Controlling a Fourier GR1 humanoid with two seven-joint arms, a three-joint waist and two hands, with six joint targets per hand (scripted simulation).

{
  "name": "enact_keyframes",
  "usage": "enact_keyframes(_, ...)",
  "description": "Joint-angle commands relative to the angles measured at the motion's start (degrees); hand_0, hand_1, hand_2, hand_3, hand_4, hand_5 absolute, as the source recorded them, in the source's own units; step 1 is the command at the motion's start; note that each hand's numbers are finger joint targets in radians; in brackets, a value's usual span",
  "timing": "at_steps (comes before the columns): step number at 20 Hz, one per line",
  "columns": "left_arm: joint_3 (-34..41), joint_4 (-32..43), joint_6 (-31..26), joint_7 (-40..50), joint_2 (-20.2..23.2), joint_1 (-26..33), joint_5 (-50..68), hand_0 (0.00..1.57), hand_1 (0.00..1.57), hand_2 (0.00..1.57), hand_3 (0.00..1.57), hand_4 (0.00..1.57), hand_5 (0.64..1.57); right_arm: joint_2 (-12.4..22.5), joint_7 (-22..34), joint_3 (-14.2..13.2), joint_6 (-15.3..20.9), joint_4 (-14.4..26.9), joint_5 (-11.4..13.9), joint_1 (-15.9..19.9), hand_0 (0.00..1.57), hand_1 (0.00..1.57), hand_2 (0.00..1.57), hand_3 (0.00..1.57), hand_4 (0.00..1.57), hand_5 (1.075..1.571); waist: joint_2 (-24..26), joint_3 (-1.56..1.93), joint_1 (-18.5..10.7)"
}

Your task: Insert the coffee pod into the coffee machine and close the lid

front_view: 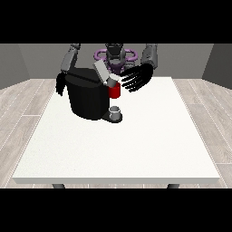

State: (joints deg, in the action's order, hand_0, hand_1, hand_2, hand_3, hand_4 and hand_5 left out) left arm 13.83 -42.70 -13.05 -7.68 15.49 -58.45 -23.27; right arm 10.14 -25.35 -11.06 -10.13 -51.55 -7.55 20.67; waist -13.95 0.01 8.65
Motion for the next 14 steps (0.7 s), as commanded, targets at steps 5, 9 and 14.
enact_keyframes(5, 2.7, -0.4, -3.7, -10.3, -7.9, 19.1, 8.0, 0.0, 0.0, 0.0, 0.0, 0.0, 1.571, -2.1, -1.0, 0.6, 0.4, -0.2, 0.1, -11.4, 0.0, 0.0, 0.0, 0.0, 0.21, 1.571, 14.4, -0.1, -7.0)
enact_keyframes(9, 3.8, 0.2, -5.4, -12.7, -10.4, 27.9, 10.7, 0.0, 0.0, 0.0, 0.0, 0.23, 1.571, -2.3, -4.4, 4.4, -1.7, -3.2, 3.2, -18.6, 0.0, 0.0, 0.0, 0.0, 0.0, 1.571, 22.2, -0.09, -6.8)
enact_keyframes(14, 3.4, 1.6, -9.2, -14.8, -8.5, 38.9, 10.9, 0.0, 0.0, 0.0, 0.0, 0.3, 1.571, -6.4, 5.0, 11.3, 2.0, -11.8, 7.0, -19.4, 0.0, 0.0, 0.0, 0.0, 0.0, 1.571, 30.5, -0.15, -6.6)
